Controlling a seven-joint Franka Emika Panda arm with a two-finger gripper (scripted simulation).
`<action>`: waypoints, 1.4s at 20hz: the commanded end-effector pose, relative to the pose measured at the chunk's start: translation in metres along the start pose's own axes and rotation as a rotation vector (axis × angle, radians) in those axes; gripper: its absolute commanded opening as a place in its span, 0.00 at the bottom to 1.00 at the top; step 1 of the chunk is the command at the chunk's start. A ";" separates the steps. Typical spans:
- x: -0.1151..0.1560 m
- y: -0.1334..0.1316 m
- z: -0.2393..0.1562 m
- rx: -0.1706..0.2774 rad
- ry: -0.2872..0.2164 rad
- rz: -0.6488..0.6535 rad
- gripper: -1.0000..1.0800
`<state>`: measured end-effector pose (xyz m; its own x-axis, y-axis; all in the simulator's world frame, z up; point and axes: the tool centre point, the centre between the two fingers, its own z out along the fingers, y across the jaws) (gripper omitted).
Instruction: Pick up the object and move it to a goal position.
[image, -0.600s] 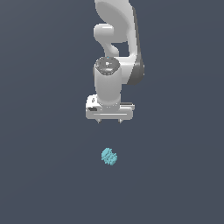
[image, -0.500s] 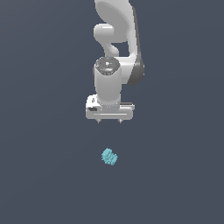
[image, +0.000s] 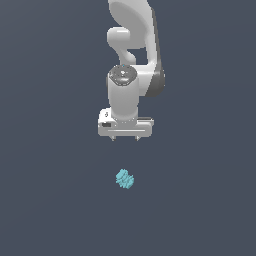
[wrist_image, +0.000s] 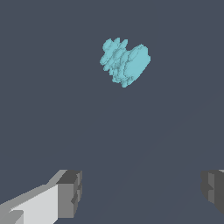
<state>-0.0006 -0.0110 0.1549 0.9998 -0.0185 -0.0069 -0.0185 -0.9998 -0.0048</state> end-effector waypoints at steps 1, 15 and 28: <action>0.000 -0.002 -0.001 0.002 -0.001 -0.003 0.96; -0.003 -0.021 -0.006 0.021 -0.008 -0.040 0.96; 0.025 -0.021 0.003 0.012 -0.006 -0.208 0.96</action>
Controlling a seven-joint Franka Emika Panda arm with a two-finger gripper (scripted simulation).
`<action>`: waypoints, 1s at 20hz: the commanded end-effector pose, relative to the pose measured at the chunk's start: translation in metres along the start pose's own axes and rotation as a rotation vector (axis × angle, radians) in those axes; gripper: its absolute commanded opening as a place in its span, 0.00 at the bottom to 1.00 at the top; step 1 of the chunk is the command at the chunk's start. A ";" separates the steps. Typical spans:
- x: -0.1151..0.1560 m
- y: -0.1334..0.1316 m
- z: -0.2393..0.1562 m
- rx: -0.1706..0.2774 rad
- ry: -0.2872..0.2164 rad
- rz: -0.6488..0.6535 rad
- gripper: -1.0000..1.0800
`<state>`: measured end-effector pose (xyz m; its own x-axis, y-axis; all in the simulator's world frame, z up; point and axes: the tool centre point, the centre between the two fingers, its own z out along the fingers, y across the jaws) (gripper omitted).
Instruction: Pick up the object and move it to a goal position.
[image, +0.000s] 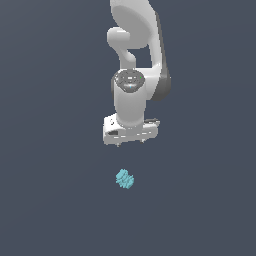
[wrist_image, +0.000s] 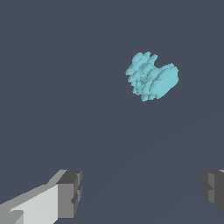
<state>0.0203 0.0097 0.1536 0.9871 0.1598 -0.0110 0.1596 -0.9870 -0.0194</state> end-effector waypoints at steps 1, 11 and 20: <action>0.008 0.002 0.003 -0.003 0.000 -0.052 0.96; 0.049 0.013 0.021 -0.013 0.000 -0.323 0.96; 0.081 0.027 0.040 -0.019 0.001 -0.562 0.96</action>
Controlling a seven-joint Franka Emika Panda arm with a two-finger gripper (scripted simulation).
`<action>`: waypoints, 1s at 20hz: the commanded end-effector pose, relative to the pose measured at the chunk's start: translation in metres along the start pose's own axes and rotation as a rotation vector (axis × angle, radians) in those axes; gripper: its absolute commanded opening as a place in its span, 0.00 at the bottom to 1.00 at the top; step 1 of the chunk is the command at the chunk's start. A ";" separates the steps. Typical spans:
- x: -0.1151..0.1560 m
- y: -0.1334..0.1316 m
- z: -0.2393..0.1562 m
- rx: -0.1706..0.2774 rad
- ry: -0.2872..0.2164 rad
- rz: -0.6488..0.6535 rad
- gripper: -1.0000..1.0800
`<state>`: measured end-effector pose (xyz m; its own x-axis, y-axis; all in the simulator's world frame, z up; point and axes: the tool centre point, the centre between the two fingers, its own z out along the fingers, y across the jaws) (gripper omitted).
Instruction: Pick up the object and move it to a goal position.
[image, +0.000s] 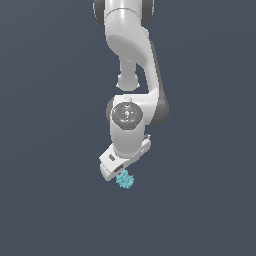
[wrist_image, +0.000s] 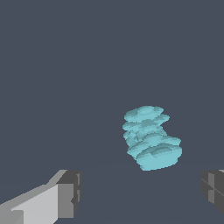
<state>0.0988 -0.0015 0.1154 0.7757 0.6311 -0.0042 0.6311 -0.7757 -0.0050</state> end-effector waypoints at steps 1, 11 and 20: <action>0.005 0.007 0.005 -0.002 0.001 -0.062 0.96; 0.014 0.025 0.019 -0.005 0.003 -0.207 0.96; 0.015 0.027 0.023 -0.005 0.003 -0.226 0.96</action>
<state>0.1274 -0.0133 0.0938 0.6148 0.7887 -0.0002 0.7887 -0.6148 -0.0001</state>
